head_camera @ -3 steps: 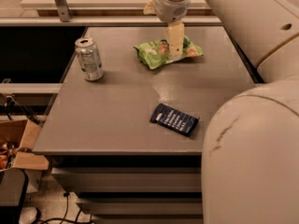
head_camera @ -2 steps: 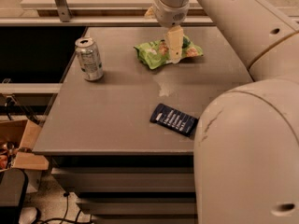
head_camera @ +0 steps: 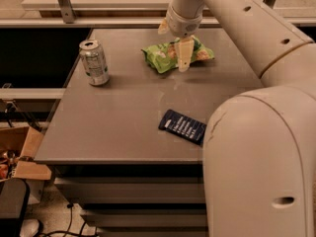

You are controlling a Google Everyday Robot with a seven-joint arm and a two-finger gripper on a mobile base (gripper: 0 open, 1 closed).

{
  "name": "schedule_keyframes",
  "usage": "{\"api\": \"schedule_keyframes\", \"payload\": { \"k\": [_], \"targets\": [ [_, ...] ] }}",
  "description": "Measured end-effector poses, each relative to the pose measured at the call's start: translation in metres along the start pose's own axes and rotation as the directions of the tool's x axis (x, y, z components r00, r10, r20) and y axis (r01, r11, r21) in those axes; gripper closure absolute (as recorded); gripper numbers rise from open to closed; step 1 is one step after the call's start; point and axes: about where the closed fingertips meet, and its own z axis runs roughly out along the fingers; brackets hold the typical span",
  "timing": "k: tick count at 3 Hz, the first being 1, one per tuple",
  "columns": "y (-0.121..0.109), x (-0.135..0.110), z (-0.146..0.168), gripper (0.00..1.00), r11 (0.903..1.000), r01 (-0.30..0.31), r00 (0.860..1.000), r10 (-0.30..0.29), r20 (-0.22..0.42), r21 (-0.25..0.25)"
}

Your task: Pick green rice chip bag

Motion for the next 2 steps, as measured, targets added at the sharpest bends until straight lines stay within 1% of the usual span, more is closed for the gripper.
{"api": "schedule_keyframes", "payload": {
  "k": [1, 2],
  "targets": [
    [-0.0015, 0.0043, 0.0001, 0.40, 0.9998, -0.011, 1.000, 0.011, 0.009, 0.014],
    [-0.0044, 0.0053, -0.0027, 0.63, 0.9996, -0.008, 1.000, 0.008, 0.014, 0.026]
  ]
}}
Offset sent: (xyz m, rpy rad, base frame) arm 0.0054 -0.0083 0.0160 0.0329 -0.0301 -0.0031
